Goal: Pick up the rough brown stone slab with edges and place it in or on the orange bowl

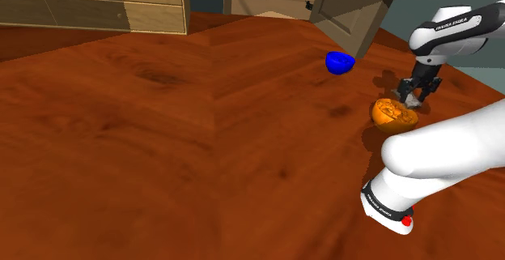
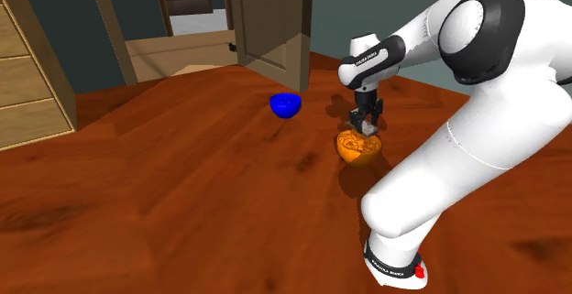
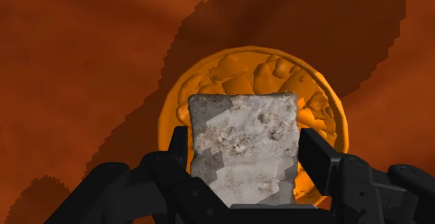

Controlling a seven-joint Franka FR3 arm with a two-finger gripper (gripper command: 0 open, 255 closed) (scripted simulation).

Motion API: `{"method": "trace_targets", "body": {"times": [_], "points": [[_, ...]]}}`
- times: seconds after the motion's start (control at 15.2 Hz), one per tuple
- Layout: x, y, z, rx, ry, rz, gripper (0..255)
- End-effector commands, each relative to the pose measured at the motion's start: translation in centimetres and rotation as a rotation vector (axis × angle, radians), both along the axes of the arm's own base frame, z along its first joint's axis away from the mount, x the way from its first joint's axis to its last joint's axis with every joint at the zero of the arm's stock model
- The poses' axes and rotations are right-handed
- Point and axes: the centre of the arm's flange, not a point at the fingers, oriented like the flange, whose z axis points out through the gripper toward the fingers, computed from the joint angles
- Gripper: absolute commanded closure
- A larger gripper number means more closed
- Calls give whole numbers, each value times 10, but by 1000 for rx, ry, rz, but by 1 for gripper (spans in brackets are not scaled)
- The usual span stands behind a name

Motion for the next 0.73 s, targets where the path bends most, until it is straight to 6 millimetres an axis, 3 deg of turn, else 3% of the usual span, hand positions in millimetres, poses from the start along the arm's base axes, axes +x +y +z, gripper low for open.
{"method": "trace_targets", "body": {"times": [0.0,0.4,0.66], "points": [[1,0,-11,-1,-1,0,255],[1,0,-45,-1,-1,0,255],[1,0,-45,-1,-1,0,255]]}}
